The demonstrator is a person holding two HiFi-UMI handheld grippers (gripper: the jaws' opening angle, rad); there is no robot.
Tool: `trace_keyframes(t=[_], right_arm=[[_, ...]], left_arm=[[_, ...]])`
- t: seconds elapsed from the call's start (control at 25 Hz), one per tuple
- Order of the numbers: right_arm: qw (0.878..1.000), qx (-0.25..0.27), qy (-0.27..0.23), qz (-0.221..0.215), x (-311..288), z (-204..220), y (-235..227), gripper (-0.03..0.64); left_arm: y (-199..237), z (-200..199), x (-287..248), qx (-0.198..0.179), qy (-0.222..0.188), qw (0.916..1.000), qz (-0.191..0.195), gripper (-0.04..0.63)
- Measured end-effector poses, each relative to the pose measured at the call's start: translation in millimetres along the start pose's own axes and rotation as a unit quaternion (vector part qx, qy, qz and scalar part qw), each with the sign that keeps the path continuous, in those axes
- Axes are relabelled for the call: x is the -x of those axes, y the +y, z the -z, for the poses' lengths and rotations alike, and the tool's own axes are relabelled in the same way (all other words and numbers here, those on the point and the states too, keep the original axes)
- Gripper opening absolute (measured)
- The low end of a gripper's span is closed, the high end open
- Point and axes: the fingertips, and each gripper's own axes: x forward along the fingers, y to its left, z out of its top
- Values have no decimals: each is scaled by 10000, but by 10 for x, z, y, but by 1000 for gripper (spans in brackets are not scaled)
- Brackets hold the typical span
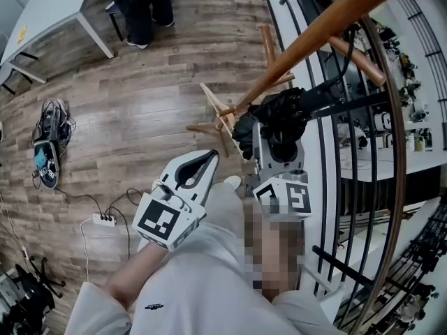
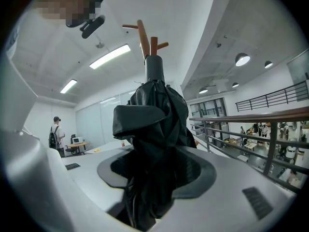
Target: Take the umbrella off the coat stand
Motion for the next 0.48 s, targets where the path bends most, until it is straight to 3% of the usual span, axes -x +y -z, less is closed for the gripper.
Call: trace_keyframes(t=[0.48], right_arm=[[9990,249,-351,128,361,-412,84,244]], left_arm=[[-180,-189,90,-174,-92,9995,262,20]])
